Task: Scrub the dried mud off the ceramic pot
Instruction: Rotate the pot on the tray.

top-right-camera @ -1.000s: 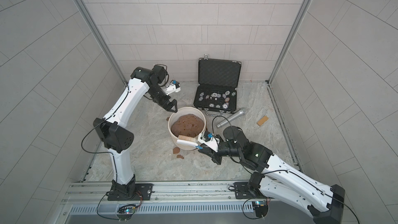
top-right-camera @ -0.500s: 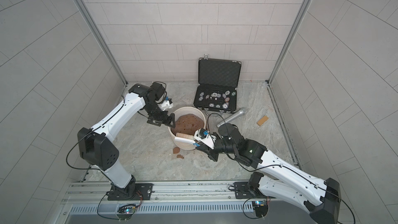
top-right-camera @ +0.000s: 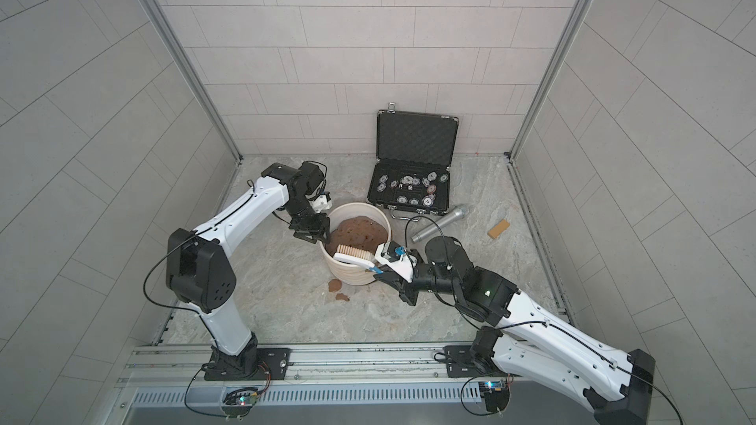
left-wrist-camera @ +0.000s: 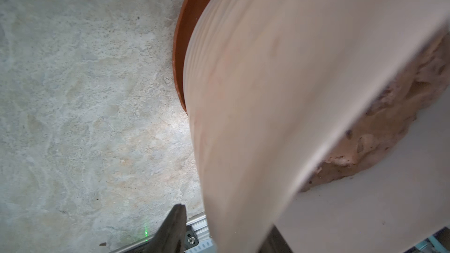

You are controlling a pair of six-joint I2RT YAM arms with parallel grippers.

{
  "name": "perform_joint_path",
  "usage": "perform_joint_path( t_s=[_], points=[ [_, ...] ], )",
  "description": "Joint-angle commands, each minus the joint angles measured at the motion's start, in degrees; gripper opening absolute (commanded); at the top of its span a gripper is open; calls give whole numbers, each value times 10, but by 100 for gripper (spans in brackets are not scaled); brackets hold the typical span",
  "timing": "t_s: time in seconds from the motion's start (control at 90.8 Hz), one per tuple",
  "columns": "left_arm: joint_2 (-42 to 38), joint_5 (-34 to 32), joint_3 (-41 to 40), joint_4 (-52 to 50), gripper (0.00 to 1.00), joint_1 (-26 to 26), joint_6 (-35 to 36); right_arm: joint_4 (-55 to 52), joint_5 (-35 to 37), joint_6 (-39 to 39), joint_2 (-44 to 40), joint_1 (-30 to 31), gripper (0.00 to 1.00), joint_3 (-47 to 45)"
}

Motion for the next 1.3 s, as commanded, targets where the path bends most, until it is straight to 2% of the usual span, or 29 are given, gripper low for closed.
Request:
perform_joint_path(
  t_s=[0.0,0.242,0.484,0.649,0.837,0.969,1.134,1.233,1.288],
  points=[
    [19,-32,34,-5,38,-2,12,12,13,-4,-8,0,0,-3],
    [56,-52,119,-14,14,-9,44,0,44,-14,-31,0,0,-10],
    [106,-74,185,-35,0,-34,95,-2,74,-11,-79,0,0,-29],
    [149,-80,251,-40,0,-48,200,-11,61,-12,-79,0,0,-32],
    [211,-27,376,-92,0,-49,327,-30,-4,-26,-53,0,0,-15],
    [252,10,463,-132,0,-51,410,-31,-17,-28,-47,0,0,-11],
    [265,48,477,-149,0,-67,528,-30,-11,-26,-51,0,0,-12],
    [265,81,484,-153,0,-70,558,-32,-8,-23,-58,0,0,-14],
    [265,78,486,-139,10,-72,557,-32,-5,-20,-62,0,0,-16]
  ],
)
